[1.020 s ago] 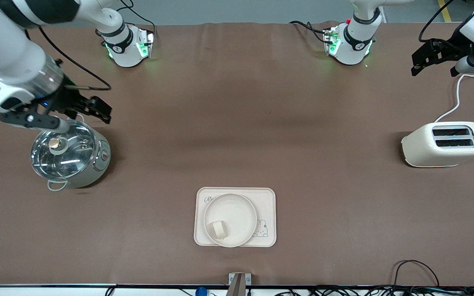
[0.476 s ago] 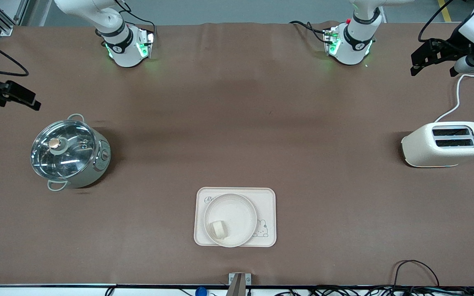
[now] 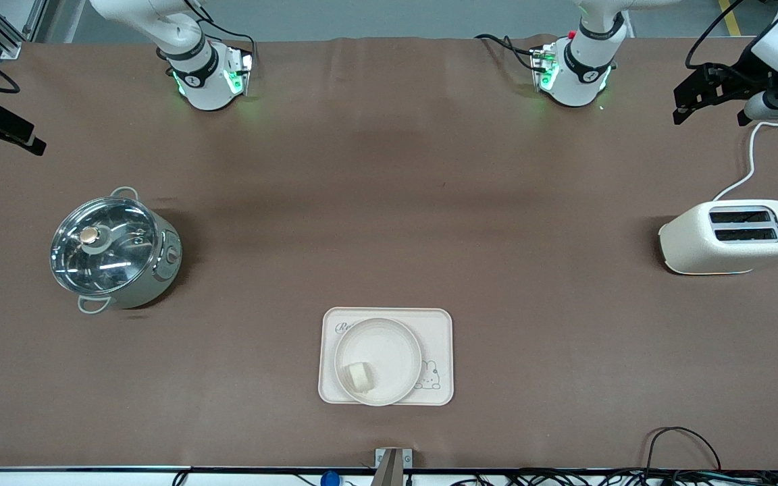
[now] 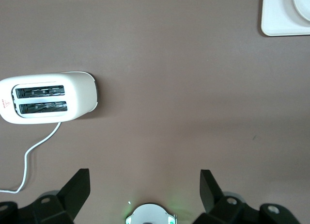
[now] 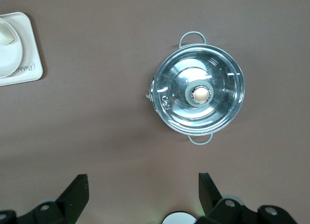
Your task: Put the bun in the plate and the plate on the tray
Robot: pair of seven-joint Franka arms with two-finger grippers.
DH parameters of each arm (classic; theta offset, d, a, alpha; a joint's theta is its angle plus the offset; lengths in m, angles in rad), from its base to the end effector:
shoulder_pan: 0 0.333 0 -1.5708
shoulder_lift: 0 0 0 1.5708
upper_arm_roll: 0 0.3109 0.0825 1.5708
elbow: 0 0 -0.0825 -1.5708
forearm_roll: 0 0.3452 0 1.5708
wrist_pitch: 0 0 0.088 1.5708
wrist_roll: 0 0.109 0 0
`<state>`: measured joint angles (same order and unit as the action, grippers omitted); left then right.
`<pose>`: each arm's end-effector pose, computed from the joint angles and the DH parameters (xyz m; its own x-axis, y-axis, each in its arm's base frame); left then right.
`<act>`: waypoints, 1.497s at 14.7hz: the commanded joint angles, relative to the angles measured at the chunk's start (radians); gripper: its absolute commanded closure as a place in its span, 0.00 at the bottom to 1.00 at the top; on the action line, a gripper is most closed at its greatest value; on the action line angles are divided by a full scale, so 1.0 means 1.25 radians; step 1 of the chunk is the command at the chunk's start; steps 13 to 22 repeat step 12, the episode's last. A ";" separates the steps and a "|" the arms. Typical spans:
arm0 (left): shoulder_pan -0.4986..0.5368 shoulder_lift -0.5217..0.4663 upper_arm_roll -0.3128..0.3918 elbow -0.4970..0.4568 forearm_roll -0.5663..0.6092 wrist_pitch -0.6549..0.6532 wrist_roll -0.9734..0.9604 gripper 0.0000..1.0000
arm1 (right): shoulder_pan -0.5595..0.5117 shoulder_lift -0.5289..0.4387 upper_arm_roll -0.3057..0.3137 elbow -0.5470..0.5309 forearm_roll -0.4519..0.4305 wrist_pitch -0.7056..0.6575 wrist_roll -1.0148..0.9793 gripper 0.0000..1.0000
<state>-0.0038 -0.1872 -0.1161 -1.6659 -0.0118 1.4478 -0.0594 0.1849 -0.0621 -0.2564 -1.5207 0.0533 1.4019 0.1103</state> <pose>0.4403 -0.0606 0.6554 0.9978 -0.0592 -0.0315 -0.0595 -0.9982 -0.0117 0.4780 -0.0326 0.6545 0.9832 -0.1702 -0.0655 -0.1742 -0.9828 -0.0618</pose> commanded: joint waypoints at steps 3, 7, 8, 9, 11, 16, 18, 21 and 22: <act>-0.003 -0.006 0.001 0.001 -0.011 -0.001 0.016 0.00 | -0.135 -0.017 0.153 -0.063 -0.011 0.054 -0.006 0.00; -0.004 -0.005 0.001 0.006 -0.010 -0.001 0.016 0.00 | -0.152 -0.018 0.190 -0.059 -0.012 0.063 -0.006 0.00; -0.004 -0.001 0.001 0.018 -0.010 -0.001 0.012 0.00 | -0.158 -0.020 0.195 -0.057 -0.012 0.058 -0.006 0.00; -0.006 0.002 0.000 0.023 -0.008 -0.002 0.011 0.00 | -0.164 -0.022 0.199 -0.057 -0.012 0.053 -0.007 0.00; -0.004 0.004 -0.020 0.025 -0.002 -0.001 0.011 0.00 | -0.176 -0.024 0.203 -0.060 -0.012 0.041 -0.026 0.00; -0.002 0.004 -0.021 0.025 -0.002 -0.002 0.009 0.00 | -0.179 -0.025 0.204 -0.061 -0.012 0.037 -0.026 0.00; -0.002 0.004 -0.021 0.025 -0.002 -0.002 0.009 0.00 | -0.179 -0.025 0.204 -0.061 -0.012 0.037 -0.026 0.00; -0.002 0.004 -0.021 0.025 -0.002 -0.002 0.009 0.00 | -0.179 -0.025 0.204 -0.061 -0.012 0.037 -0.026 0.00; -0.002 0.004 -0.021 0.025 -0.002 -0.002 0.009 0.00 | -0.179 -0.025 0.204 -0.061 -0.012 0.037 -0.026 0.00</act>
